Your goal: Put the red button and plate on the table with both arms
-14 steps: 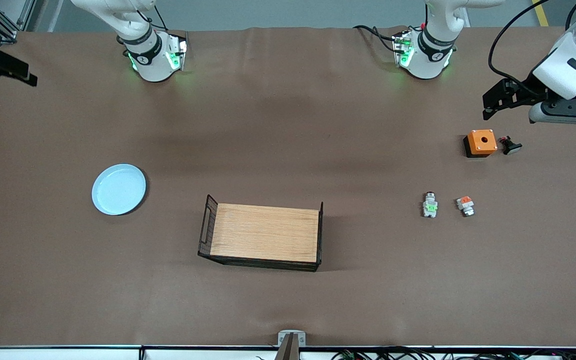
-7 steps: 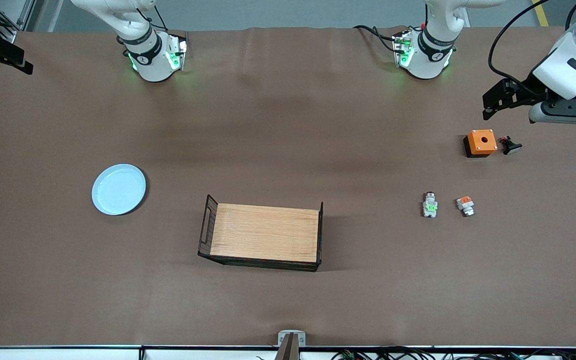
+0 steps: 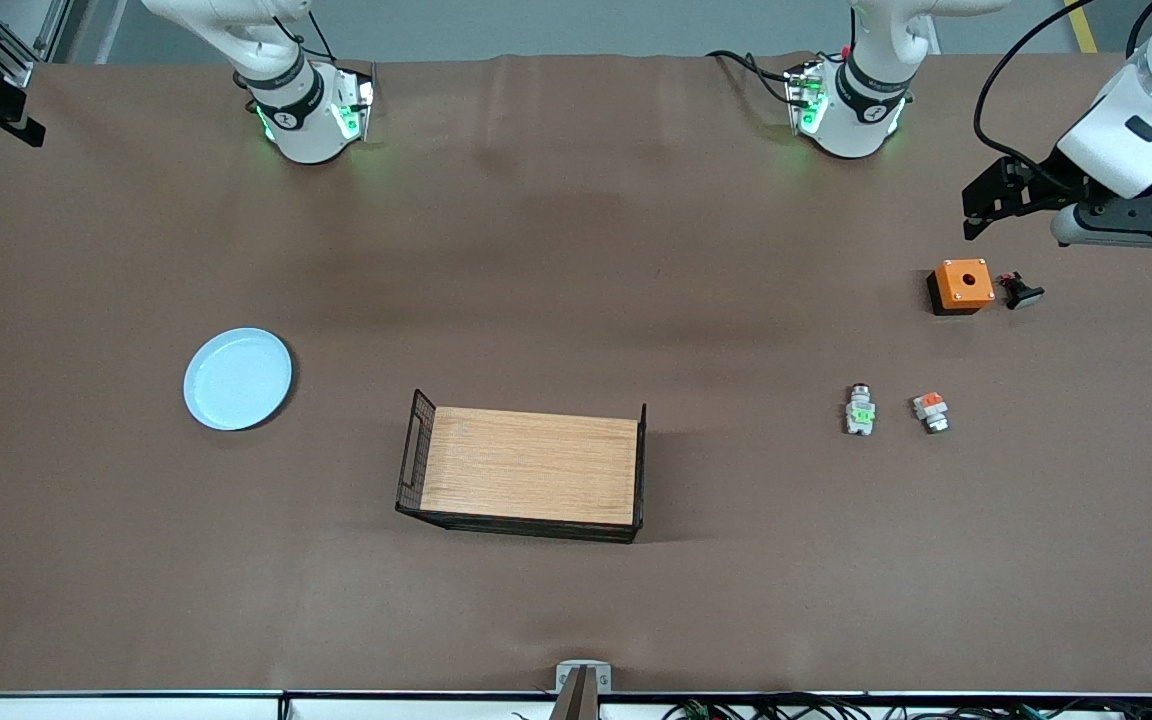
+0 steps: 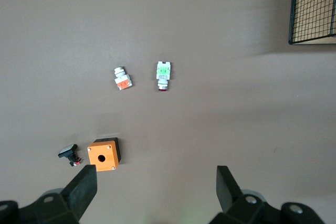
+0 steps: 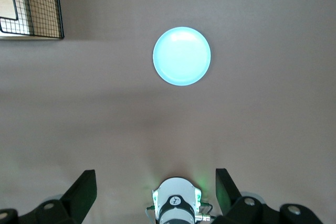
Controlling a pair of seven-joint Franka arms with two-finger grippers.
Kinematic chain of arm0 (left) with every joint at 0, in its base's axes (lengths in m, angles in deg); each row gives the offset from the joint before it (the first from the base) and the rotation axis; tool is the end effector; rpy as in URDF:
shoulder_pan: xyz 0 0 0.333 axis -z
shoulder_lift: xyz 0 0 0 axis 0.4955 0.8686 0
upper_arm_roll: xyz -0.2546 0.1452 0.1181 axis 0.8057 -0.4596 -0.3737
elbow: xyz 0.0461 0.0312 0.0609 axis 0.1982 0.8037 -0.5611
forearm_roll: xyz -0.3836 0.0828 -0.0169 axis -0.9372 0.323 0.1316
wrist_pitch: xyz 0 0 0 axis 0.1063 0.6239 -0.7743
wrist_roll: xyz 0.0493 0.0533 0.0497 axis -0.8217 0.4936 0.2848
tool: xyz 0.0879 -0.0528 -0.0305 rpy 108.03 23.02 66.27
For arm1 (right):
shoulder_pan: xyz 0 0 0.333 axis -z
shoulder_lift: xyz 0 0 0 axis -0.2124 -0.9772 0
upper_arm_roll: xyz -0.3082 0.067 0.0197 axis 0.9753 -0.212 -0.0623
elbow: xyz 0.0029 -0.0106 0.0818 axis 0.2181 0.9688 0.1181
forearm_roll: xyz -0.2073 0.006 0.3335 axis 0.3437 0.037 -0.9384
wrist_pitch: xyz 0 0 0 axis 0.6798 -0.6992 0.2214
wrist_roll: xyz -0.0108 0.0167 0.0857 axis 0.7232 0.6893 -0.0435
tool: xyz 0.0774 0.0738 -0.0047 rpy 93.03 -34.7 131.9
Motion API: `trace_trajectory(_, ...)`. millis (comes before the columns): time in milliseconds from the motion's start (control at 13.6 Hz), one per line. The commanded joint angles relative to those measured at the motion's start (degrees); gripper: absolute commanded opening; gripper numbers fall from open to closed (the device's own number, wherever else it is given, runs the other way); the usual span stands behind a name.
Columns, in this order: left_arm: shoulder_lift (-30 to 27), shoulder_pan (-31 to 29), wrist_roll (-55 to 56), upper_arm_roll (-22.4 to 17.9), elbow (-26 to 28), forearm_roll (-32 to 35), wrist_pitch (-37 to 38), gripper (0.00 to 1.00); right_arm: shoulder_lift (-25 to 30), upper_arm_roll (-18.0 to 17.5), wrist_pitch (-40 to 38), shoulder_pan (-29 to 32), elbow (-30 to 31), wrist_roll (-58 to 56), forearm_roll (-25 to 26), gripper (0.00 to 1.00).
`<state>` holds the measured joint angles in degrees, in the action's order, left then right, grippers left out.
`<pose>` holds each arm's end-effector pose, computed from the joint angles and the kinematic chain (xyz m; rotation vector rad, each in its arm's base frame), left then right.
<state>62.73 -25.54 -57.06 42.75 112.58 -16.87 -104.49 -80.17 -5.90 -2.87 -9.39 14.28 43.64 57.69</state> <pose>0.5168 -0.0907 0.6337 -3.1277 0.1782 -0.0059 0.4726 -0.0268 0.7169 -3.0951 0.1158 0.1759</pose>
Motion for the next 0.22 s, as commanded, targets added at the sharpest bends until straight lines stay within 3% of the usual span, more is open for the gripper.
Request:
trace_trajectory(0,-1.3,-0.4,0.8,0.7,0.7,1.0,-0.4,1.0,-0.4,-0.5,0.1,1.1,-0.7,0.6,1.2,1.0)
trace_trajectory(147,-1.3,-0.5,1.1,0.8,0.6,0.7,-0.4,1.0,-0.6,-0.3,0.1,2.0,-0.6,0.6,1.3,1.0)
